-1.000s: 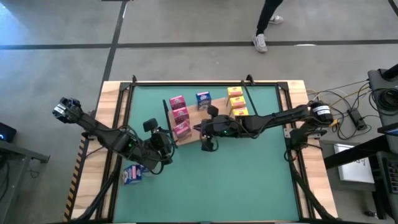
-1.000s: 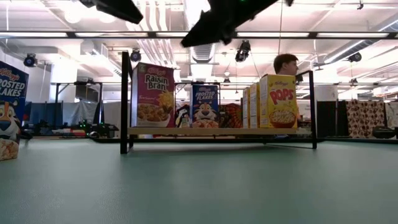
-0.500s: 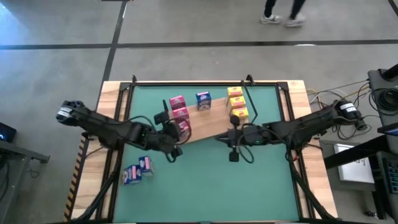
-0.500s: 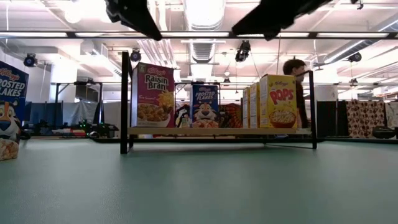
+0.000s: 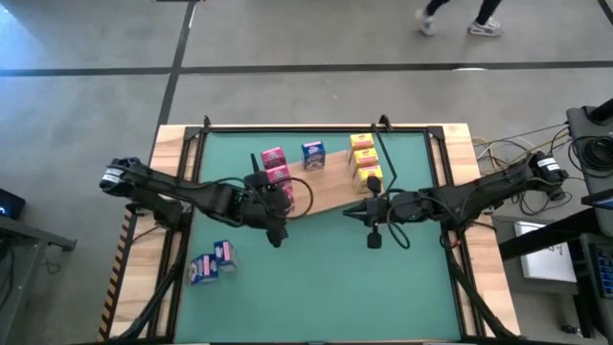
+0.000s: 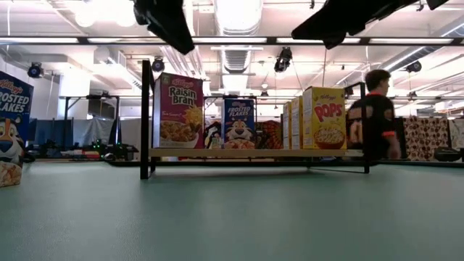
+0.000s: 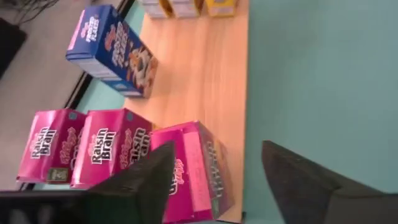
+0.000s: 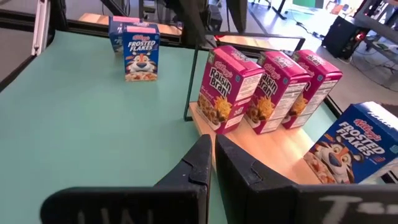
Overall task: Stack cereal on shelf
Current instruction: Put the pink cereal box on the shelf aligned with the other pink cereal boxes
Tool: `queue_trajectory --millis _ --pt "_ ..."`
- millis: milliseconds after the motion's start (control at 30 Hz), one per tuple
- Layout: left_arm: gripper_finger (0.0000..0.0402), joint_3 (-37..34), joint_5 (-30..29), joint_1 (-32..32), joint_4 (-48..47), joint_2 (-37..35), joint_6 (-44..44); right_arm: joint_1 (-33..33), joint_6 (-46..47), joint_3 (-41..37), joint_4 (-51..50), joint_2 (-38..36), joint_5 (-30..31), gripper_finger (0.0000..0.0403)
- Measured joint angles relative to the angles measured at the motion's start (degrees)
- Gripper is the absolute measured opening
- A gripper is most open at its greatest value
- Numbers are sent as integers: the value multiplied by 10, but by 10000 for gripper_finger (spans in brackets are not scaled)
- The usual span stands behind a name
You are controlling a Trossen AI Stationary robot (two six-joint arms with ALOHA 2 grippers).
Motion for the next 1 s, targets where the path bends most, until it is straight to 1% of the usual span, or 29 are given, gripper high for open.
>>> queue_trajectory --millis 67,133,233,333,700,1000 --pt "256 5 7 1 -21 11 0 0 0 0 0 0 0 13" --pt "279 8 19 2 -27 20 -1 0 -5 0 -1 1 0 13" --pt "293 8 23 5 -28 29 -1 0 -10 0 -1 5 0 13" --pt "292 4 22 12 -34 29 1 0 -11 0 -1 5 0 13" --pt "269 3 22 57 -40 29 5 0 -13 0 -4 5 0 13" --pt "267 -5 65 81 -37 29 -11 0 -15 0 -9 5 0 13"
